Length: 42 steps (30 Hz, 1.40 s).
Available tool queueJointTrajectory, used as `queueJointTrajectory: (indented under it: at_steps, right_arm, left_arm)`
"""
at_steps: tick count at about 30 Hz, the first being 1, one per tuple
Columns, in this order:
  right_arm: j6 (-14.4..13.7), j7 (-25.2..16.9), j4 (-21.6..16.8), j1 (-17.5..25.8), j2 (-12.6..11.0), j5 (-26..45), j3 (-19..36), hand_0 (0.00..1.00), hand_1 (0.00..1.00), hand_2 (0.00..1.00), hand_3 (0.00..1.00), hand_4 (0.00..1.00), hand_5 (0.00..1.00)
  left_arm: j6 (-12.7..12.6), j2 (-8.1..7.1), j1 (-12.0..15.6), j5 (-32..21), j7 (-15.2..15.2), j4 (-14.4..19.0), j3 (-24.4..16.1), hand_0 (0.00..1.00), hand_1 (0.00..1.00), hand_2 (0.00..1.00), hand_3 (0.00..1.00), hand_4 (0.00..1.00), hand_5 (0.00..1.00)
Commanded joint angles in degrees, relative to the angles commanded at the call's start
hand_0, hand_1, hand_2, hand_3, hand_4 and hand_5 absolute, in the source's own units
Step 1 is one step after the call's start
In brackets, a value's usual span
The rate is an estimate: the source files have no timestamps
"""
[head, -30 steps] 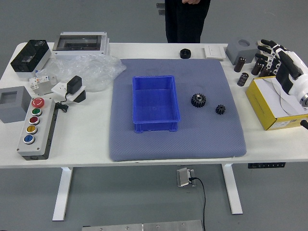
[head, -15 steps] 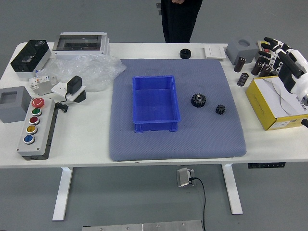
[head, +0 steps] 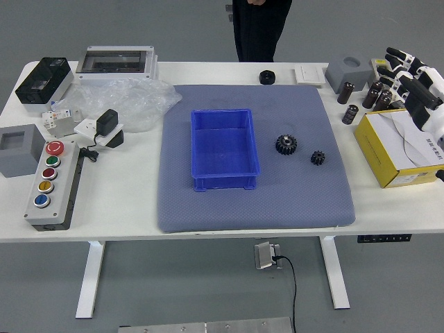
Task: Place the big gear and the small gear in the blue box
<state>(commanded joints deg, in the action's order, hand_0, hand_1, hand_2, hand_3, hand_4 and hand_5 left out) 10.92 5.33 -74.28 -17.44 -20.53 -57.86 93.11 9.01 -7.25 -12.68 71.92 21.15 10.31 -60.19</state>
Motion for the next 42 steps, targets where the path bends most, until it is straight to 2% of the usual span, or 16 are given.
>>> queueJointTrajectory:
  at_steps: [3, 4, 9, 10, 15, 16, 20, 21, 22, 28, 29, 34, 35, 40, 42]
  right_arm:
    - [-0.10, -0.06, 0.03, 0.00, -0.03, 0.23, 0.12, 0.894, 0.900, 0.986, 0.879, 0.478, 0.350]
    - [-0.12, -0.07, 0.03, 0.00, -0.04, 0.27, 0.14, 0.869, 0.909, 0.995, 0.896, 0.459, 0.306]
    - [-0.39, -0.12, -0.18, -0.10, -0.10, -0.89, 0.20, 0.869, 0.909, 0.995, 0.896, 0.459, 0.306]
    - [-0.57, -0.06, -0.35, -0.15, -0.13, -1.75, 0.13, 0.866, 0.883, 0.960, 0.878, 0.436, 0.164]
    - [-1.73, 1.36, -1.29, -0.75, -0.69, -8.21, -1.55, 0.866, 0.883, 0.960, 0.878, 0.436, 0.164]
    - [-1.83, 1.93, -1.59, -0.91, -0.92, -9.75, -2.08, 0.861, 0.823, 0.901, 0.852, 0.465, 0.122]
    - [-1.60, 4.86, -3.24, -1.81, -2.10, -17.71, -4.97, 0.861, 0.823, 0.901, 0.852, 0.465, 0.122]
    - [-1.19, 5.78, -3.79, -2.16, -2.49, -19.78, -5.91, 0.861, 0.823, 0.901, 0.852, 0.465, 0.122]
    - [-0.80, 6.53, -4.21, -2.47, -2.82, -21.67, -6.79, 0.865, 0.803, 0.874, 0.869, 0.470, 0.060]
    - [3.03, 10.66, -6.13, -4.56, -4.80, -34.75, -13.31, 0.865, 0.803, 0.874, 0.869, 0.470, 0.060]
    - [3.61, 11.19, -6.33, -4.86, -5.03, -36.81, -14.38, 0.845, 0.806, 0.884, 0.875, 0.477, 0.002]
    - [6.89, 13.32, -6.95, -6.49, -5.89, -47.99, -20.69, 0.845, 0.806, 0.884, 0.875, 0.477, 0.002]
    - [7.57, 13.60, -6.86, -6.86, -5.98, -50.05, -22.01, 0.853, 0.814, 0.898, 0.949, 0.494, 0.002]
    - [10.26, 14.41, -5.93, -8.42, -6.04, -59.72, -27.90, 0.853, 0.814, 0.898, 0.949, 0.494, 0.002]
    - [11.22, 14.69, -5.40, -9.08, -5.96, -63.13, -30.26, 0.864, 0.826, 0.914, 0.979, 0.526, 0.002]
  left_arm:
    - [-0.02, 0.03, 0.03, -0.09, 0.01, 0.00, 0.00, 0.835, 0.806, 0.798, 0.773, 0.655, 0.364]
    - [-0.03, 0.03, 0.04, -0.11, 0.02, 0.00, 0.01, 0.834, 0.805, 0.797, 0.771, 0.655, 0.365]
    - [-0.03, 0.08, 0.06, -0.17, 0.01, 0.00, -0.01, 0.834, 0.805, 0.797, 0.771, 0.655, 0.365]
    - [-0.03, 0.08, 0.06, -0.18, 0.00, 0.00, -0.01, 0.834, 0.803, 0.797, 0.769, 0.655, 0.364]
    - [-0.03, 0.08, 0.07, -0.14, 0.01, 0.00, -0.08, 0.834, 0.803, 0.797, 0.769, 0.655, 0.364]
    - [-0.03, 0.08, 0.06, -0.14, 0.02, 0.00, -0.09, 0.834, 0.803, 0.797, 0.768, 0.654, 0.363]
    - [-0.03, 0.10, 0.03, -0.18, 0.01, 0.00, -0.10, 0.834, 0.803, 0.797, 0.768, 0.654, 0.363]
    - [-0.03, 0.09, 0.02, -0.19, 0.00, 0.00, -0.10, 0.834, 0.803, 0.797, 0.768, 0.654, 0.363]
    - [-0.04, 0.08, 0.01, -0.19, 0.00, 0.00, -0.11, 0.834, 0.802, 0.797, 0.768, 0.654, 0.364]
    - [-0.03, 0.03, -0.05, -0.27, -0.04, 0.00, -0.12, 0.834, 0.802, 0.797, 0.768, 0.654, 0.364]
    - [-0.03, 0.03, -0.05, -0.30, -0.04, 0.00, -0.10, 0.833, 0.799, 0.795, 0.766, 0.654, 0.364]
    - [0.01, 0.06, -0.05, -0.42, -0.03, 0.00, -0.02, 0.833, 0.799, 0.795, 0.766, 0.654, 0.364]
    - [0.03, 0.07, -0.06, -0.46, -0.02, 0.00, 0.01, 0.833, 0.799, 0.796, 0.766, 0.654, 0.364]
    - [0.08, 0.11, -0.15, -0.61, -0.03, 0.00, 0.14, 0.833, 0.799, 0.796, 0.766, 0.654, 0.364]
    - [0.11, 0.13, -0.18, -0.68, -0.02, 0.00, 0.22, 0.832, 0.799, 0.794, 0.766, 0.654, 0.364]
